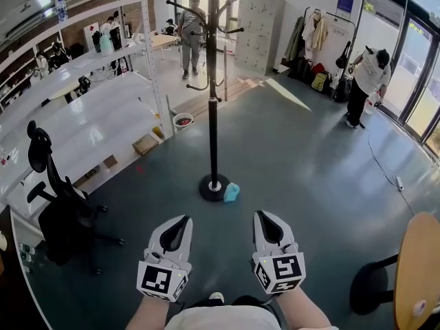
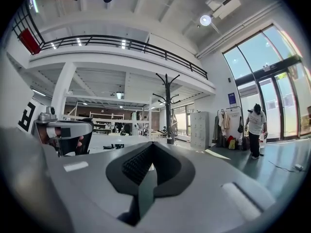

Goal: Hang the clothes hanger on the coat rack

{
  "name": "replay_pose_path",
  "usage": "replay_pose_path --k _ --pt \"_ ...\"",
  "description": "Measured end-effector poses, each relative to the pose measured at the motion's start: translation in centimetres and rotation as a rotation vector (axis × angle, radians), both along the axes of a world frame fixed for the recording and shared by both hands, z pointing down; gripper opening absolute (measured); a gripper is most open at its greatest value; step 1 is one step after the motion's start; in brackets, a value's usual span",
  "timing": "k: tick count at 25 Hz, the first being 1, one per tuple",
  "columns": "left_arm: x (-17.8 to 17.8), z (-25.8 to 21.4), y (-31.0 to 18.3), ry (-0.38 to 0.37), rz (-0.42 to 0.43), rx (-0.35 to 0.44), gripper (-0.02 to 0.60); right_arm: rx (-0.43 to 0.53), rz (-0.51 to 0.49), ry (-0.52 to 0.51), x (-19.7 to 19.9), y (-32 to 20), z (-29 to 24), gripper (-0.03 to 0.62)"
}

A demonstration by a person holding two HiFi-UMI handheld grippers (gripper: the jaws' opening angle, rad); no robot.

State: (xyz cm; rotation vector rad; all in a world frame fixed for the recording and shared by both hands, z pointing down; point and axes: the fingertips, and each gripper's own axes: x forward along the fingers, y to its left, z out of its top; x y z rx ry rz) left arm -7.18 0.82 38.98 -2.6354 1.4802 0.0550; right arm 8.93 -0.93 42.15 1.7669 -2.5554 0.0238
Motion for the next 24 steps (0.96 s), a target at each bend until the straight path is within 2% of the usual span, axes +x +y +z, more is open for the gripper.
replay_pose_path --k 12,24 --pt "1.6 -1.9 2.2 0.002 -0.032 0.042 0.0 0.011 -0.041 -0.016 1.7 2.2 -1.4 0.025" --pt "2.7 -2.5 3.0 0.0 -0.041 0.048 0.0 0.024 -0.062 -0.001 1.9 2.8 -1.8 0.025"
